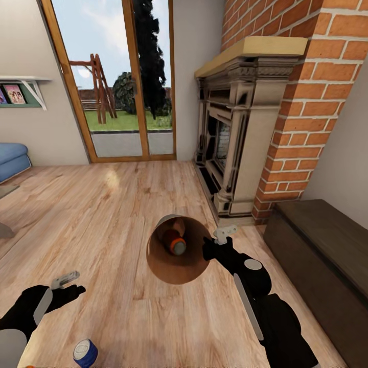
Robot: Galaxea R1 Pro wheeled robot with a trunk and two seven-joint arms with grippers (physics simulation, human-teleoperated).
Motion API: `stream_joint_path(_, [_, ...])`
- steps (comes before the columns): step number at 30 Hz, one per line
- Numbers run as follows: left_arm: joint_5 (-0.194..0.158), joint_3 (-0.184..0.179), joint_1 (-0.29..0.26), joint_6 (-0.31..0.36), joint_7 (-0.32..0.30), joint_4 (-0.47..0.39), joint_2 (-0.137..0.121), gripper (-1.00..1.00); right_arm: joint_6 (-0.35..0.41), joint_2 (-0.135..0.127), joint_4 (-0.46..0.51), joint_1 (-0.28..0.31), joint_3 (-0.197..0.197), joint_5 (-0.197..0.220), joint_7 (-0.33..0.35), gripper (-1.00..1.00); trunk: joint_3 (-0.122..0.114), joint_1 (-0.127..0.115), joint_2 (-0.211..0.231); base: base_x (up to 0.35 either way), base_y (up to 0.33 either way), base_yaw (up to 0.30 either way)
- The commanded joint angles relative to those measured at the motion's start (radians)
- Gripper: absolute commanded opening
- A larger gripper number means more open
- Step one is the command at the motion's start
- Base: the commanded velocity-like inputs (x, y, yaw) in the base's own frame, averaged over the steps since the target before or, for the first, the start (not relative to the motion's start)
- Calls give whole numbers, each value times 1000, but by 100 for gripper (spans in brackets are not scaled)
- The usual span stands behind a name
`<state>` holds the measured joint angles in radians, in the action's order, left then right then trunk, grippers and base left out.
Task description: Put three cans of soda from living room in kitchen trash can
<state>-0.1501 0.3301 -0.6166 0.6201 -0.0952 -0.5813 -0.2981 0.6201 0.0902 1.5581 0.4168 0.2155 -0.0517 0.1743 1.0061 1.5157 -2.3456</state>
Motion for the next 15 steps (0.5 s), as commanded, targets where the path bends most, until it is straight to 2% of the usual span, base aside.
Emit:
stream_joint_path(1, [0,0,0,-4,0,6,-1,100,1,0,2,0,0,10,7,-100,3,4,-7,0,0,0])
stream_joint_path(15, [-1,0,0,-31,3,30,4,100,0,0,2,0,1,10,7,-100,47,57,-105,0,0,0])
